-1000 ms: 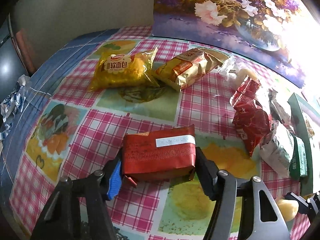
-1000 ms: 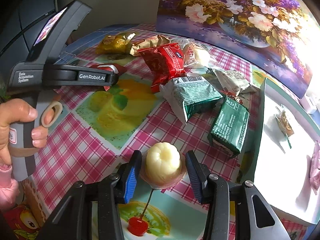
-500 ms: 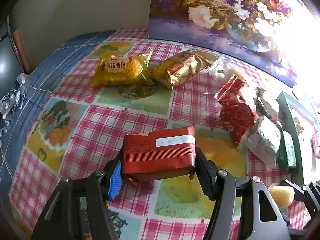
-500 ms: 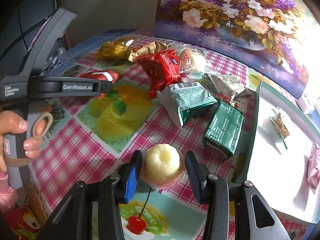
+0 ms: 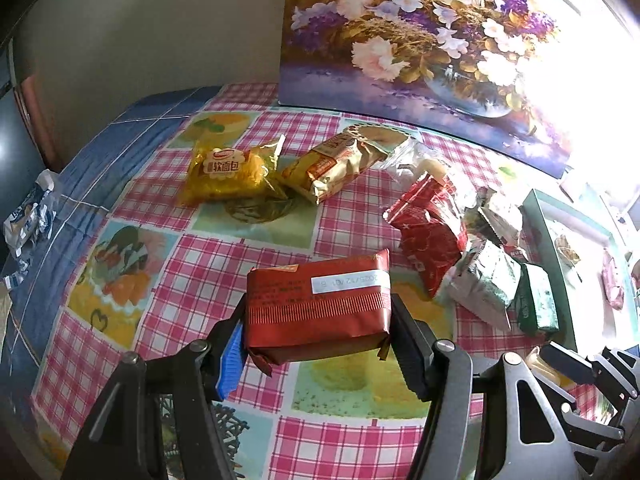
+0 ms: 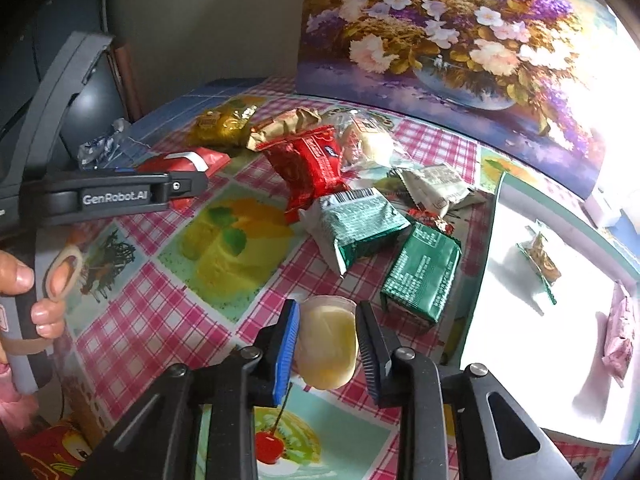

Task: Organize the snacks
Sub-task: 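Carry the pudding cup and red package over the white tray with both grippers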

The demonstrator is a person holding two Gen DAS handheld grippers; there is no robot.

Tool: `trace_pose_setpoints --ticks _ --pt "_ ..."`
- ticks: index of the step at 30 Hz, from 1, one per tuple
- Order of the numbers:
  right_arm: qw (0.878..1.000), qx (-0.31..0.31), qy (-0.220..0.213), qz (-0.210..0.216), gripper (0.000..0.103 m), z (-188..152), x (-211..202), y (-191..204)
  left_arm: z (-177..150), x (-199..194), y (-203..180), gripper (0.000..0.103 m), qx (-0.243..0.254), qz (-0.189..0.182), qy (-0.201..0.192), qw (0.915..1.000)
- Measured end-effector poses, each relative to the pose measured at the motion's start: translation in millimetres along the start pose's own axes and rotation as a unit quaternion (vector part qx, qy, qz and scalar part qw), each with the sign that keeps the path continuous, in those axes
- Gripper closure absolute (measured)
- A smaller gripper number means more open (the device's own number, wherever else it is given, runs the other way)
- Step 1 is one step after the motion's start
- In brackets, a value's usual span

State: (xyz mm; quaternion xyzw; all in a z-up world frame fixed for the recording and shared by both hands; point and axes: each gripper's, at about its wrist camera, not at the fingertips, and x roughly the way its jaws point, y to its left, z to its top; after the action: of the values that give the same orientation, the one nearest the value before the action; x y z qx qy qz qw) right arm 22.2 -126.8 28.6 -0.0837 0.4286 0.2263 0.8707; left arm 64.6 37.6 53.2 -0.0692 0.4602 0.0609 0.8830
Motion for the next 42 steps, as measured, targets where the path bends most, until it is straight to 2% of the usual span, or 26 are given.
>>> trace_pose_setpoints --ticks 8,19,26,42 --pt "1.000 0.006 0.016 0.004 0.072 -6 8 -5 -3 6 -1 0.038 -0.002 -0.003 0.015 0.9999" --pt "1.000 0.000 0.013 0.001 0.071 -12 6 -8 -8 10 1 0.038 -0.009 -0.019 0.025 0.9995" --pt "0.999 0.008 0.031 0.003 0.064 -16 13 -11 -9 11 0 0.038 -0.008 -0.025 0.028 0.9993" --pt "1.000 0.020 0.009 0.000 0.067 -11 0 -15 -4 1 -9 0.038 0.004 -0.034 0.021 0.9992"
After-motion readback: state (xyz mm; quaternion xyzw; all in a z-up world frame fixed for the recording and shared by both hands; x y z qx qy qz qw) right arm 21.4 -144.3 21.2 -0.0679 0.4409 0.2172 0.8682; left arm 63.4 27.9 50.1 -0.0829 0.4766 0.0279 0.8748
